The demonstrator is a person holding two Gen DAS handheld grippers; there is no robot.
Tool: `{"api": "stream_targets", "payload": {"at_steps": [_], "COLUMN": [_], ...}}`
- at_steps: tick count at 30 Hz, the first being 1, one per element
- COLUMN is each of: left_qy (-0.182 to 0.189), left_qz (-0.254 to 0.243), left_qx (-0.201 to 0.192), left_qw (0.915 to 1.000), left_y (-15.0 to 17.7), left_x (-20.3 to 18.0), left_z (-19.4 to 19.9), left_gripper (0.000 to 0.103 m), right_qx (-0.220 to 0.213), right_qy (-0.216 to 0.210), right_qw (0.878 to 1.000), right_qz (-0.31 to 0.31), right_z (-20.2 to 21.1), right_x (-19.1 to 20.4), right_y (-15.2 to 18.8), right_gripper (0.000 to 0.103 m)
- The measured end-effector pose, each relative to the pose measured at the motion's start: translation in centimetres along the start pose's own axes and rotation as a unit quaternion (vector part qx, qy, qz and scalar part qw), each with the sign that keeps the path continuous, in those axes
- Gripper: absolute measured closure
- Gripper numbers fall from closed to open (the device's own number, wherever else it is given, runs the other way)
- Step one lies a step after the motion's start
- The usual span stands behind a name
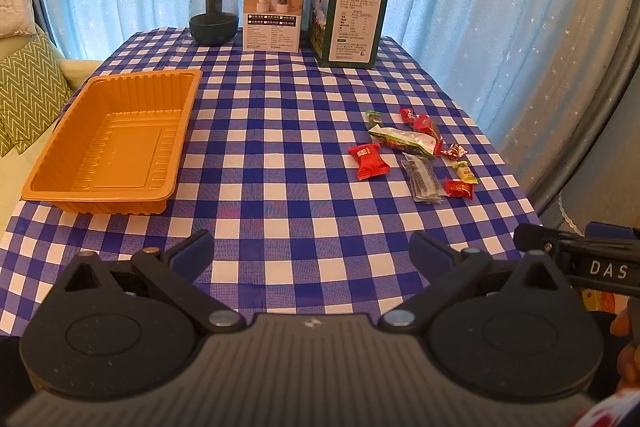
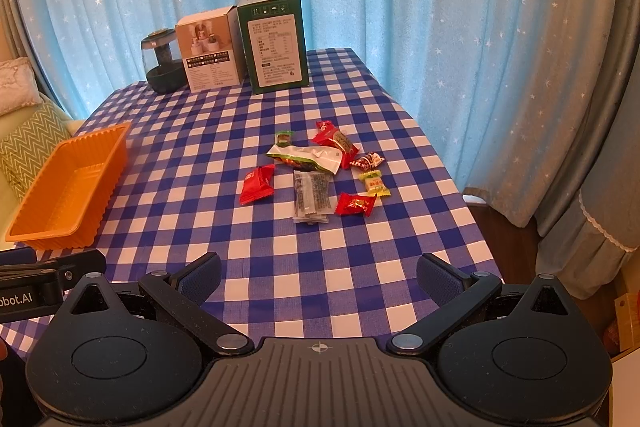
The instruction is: Organize snacks
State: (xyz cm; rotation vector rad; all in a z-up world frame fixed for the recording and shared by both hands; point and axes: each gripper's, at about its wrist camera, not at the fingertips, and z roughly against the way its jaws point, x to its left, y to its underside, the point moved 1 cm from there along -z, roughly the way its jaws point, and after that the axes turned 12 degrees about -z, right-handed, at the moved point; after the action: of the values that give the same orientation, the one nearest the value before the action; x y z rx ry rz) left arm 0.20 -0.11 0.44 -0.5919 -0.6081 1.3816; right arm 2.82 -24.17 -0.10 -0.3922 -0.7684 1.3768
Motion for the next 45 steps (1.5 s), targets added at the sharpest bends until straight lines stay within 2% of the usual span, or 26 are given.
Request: {"api": "stream_targets", "payload": {"at_steps": [14,23,26,31,33,35,41,43,45], "left_qy": [0.006,0.034,0.041,0.055,0.057,0.061,0.090,0.099,0.106], "left_qz": [0.005,0.004,-0.002,-0.002,-0.006,-0.009,-0.017,-0.015,-0.017], "left_qx": [0.004,-0.001,0.001,0.012,0.011,0.012,0.016,0.013,0.009], "left_qw": [1.0000,0.9994,0.9991,0.9984,0.9983,0.9981,0.9957,0.9949,0.9942], "left_y": [0.0,-0.8,-1.5,-3.1,-3.6,-4.2,-5.8,-6.3,-6.8], "left_x": [-0.6,0.4,0.9,1.1,1.0,0.9,-0.1,-0.6,-1.1], "left_z": [-1.0,-4.5,-6.9,-11.0,-12.4,-13.9,-18.6,-19.9,-21.0], "left_gripper": [0.000,0.000,0.000,0.008,0.010,0.011,0.022,0.033,0.038], "right_qx": [-0.008,-0.021,-0.029,-0.038,-0.031,-0.024,-0.012,-0.007,-0.006], "right_qy": [0.000,0.001,0.000,-0.008,-0.020,-0.022,-0.013,-0.007,-0.001], "right_qw": [1.000,0.999,0.999,0.999,0.999,0.999,0.999,0.999,0.999], "right_qz": [-0.015,-0.026,-0.027,-0.035,-0.035,-0.037,-0.038,-0.043,-0.048], "right_z": [-1.0,-3.5,-5.0,-8.3,-10.0,-11.5,-14.5,-15.1,-15.4], "right_x": [-1.3,-1.7,-1.9,-2.4,-2.4,-2.5,-2.4,-2.7,-3.0], "right_y": [0.1,-0.5,-1.0,-2.3,-3.1,-3.6,-4.3,-4.5,-4.5], "right_gripper": [0.000,0.000,0.000,0.003,0.021,0.024,0.027,0.028,0.028]}}
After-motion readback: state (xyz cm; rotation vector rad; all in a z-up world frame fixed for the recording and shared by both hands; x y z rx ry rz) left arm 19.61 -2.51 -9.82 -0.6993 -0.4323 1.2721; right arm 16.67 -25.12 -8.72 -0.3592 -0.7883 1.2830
